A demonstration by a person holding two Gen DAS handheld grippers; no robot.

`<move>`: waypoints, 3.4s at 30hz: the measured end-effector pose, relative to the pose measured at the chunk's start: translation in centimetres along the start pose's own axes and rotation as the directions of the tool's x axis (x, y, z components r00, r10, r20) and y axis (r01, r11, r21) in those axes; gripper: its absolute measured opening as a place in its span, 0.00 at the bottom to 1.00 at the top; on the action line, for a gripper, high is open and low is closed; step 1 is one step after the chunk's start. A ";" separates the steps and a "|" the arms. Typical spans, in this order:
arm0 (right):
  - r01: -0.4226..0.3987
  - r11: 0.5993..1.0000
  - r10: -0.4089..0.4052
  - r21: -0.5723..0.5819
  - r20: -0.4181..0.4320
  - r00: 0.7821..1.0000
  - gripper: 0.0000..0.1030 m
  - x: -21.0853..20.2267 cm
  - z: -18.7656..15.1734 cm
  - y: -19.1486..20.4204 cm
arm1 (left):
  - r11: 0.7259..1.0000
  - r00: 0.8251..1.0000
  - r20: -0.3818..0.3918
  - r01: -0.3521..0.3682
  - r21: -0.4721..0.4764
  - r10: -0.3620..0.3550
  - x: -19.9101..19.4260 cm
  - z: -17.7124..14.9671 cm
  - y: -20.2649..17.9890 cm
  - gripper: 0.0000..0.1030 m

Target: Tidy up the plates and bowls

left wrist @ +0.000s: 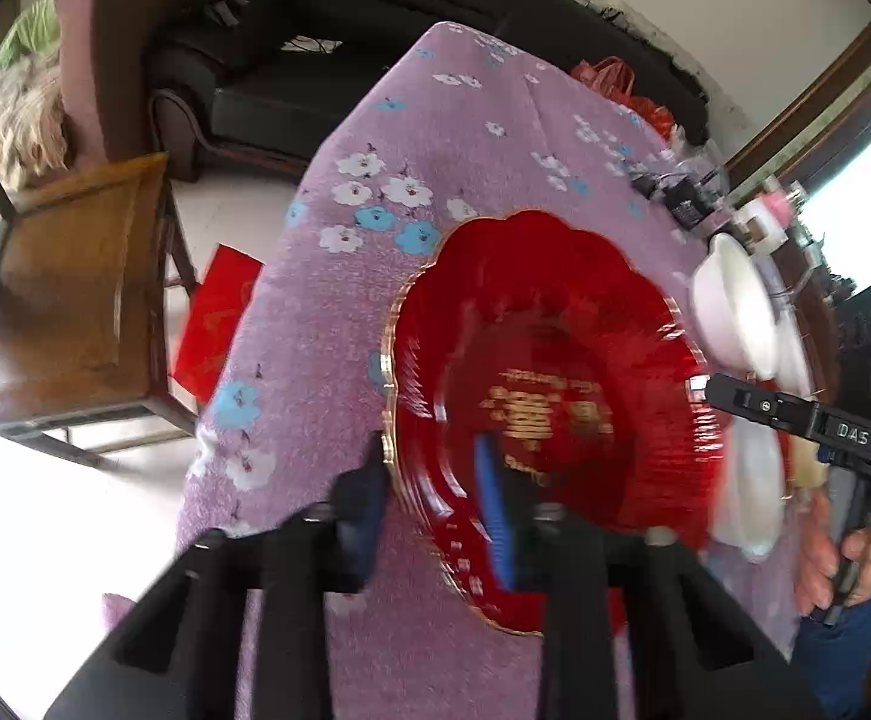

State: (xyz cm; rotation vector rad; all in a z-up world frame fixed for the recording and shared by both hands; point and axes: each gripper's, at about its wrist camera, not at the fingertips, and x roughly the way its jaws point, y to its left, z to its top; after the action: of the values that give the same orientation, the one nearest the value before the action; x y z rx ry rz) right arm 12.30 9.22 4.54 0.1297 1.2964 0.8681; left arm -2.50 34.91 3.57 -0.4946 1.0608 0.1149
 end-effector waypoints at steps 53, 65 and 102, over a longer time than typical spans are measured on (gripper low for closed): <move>-0.017 0.998 0.026 -0.059 0.151 0.988 0.12 -5.9 -13.9 -1.6 | 0.964 0.947 0.259 -0.230 0.134 0.190 -7.1 -14.1 -4.5 0.51; -0.039 0.999 0.030 0.021 0.328 0.944 0.21 -13.1 -17.1 -6.3 | 0.922 0.892 0.452 -0.172 0.346 -0.003 -11.2 -16.9 -13.6 0.81; 0.061 0.885 -0.248 0.462 0.356 0.901 0.08 -17.4 -13.0 -23.8 | 0.801 0.997 0.061 0.009 0.599 -0.057 5.6 -20.2 -31.1 0.85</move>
State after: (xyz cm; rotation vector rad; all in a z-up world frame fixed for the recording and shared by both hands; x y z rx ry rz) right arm 12.29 -22.84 1.28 0.5312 1.0678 0.3615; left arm -5.98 -2.33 1.29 0.0717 0.9493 -0.2326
